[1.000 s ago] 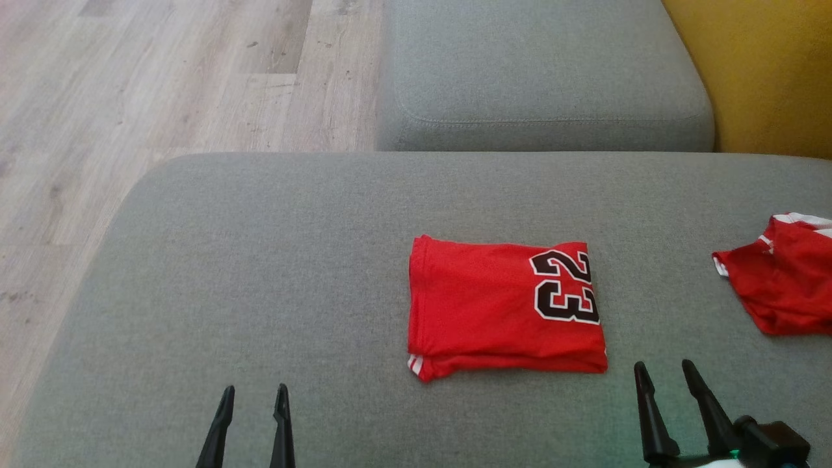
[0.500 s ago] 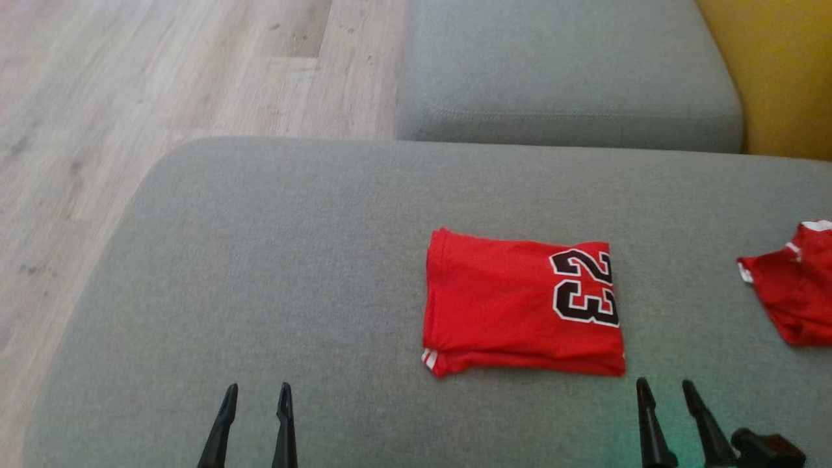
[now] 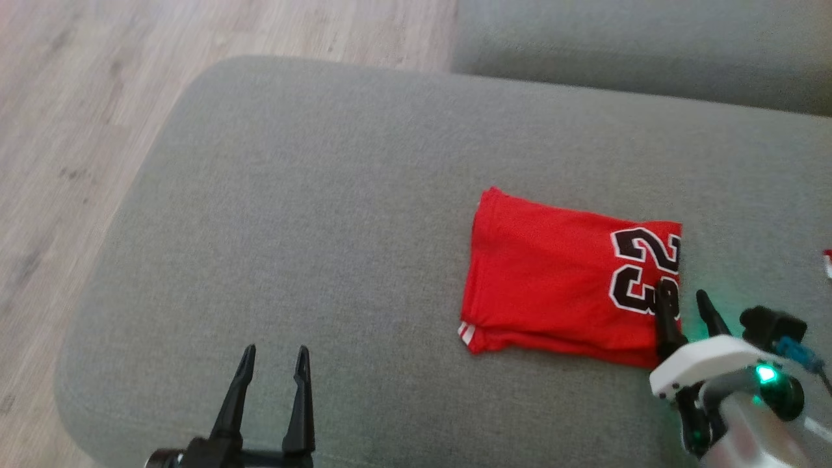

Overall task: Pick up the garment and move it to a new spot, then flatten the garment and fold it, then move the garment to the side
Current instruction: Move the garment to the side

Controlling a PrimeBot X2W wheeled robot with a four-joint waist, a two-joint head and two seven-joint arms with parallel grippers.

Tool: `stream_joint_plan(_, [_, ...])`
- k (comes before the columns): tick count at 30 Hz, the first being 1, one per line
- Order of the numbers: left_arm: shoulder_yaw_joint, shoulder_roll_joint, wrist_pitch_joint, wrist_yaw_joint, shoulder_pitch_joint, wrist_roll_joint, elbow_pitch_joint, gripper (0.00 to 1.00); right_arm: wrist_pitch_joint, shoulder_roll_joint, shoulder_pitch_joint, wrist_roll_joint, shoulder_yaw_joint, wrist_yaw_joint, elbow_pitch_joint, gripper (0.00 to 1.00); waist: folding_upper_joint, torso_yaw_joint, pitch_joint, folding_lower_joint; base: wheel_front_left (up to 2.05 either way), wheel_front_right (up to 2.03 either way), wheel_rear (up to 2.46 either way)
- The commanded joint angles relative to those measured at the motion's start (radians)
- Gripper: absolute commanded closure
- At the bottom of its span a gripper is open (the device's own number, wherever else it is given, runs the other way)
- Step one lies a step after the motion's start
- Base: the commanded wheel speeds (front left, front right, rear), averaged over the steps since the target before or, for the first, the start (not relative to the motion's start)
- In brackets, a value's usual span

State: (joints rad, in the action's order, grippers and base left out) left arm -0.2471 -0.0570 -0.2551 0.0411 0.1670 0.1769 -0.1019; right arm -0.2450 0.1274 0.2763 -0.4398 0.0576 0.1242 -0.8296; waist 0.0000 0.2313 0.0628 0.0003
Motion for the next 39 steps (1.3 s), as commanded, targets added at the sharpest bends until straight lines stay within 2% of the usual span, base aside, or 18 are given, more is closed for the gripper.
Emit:
stream_joint_plan(1, [0.022,0.007,-0.007,0.006,-0.053,0.013,0.026,0.00,0.003,0.011,0.057,-0.008,0.025,0.007,-0.033,0.00,0.0000,0.021,0.035,-0.0003,0.00,0.00,0.00])
stream_joint_plan(2, [0.022,0.007,-0.007,0.006,-0.053,0.013,0.026,0.00,0.003,0.011,0.057,-0.008,0.025,0.007,-0.033,0.00,0.0000,0.021,0.035,-0.0003,0.00,0.00,0.00])
stream_joint_plan(3, [0.023,0.007,-0.007,0.007,-0.058,0.013,0.026,0.00,0.005,0.011,0.074,-0.011,0.038,0.007,-0.057,0.07,0.0000,0.022,0.040,-0.0003,0.00,0.00,0.00])
stream_joint_plan(5, [0.025,0.007,-0.007,0.010,-0.063,0.014,0.026,0.00,0.013,0.007,0.095,-0.029,0.077,0.007,-0.087,1.00,0.0000,0.018,0.049,-0.0003,0.00,0.00,0.00])
stream_joint_plan(11, [0.036,0.007,-0.007,0.016,-0.077,0.015,0.033,0.00,-0.010,0.061,0.139,-0.048,0.144,0.007,-0.087,1.00,0.0000,-0.028,0.074,-0.0003,0.00,0.00,0.00])
stream_joint_plan(17, [0.043,0.007,-0.007,0.012,-0.102,0.010,0.051,0.00,-0.016,0.217,0.226,0.034,0.161,0.007,-0.036,1.00,0.0000,-0.119,0.134,-0.0003,0.00,0.00,0.00])
stream_joint_plan(26, [0.042,0.007,-0.007,-0.006,-0.180,-0.004,0.063,0.00,-0.005,0.448,0.325,0.121,0.030,0.007,0.055,1.00,0.0000,-0.214,0.255,-0.0003,0.00,0.00,0.00])
stream_joint_plan(35, [0.044,0.007,-0.007,-0.018,-0.223,-0.016,0.062,0.00,0.091,0.607,0.265,0.187,-0.195,0.007,0.179,1.00,0.0000,-0.240,0.306,-0.0003,0.00,0.00,0.00])
stream_joint_plan(36, [0.044,0.007,-0.007,-0.021,-0.228,-0.017,0.058,0.00,0.123,0.613,0.248,0.211,-0.260,0.007,0.193,0.00,0.0000,-0.240,0.307,-0.0003,0.00,0.00,0.00])
stream_joint_plan(39, [0.044,0.007,-0.007,-0.021,-0.236,-0.014,0.049,0.00,0.140,0.592,0.219,0.259,-0.327,0.007,0.234,0.00,0.0000,-0.234,0.290,-0.0003,0.00,0.00,0.00])
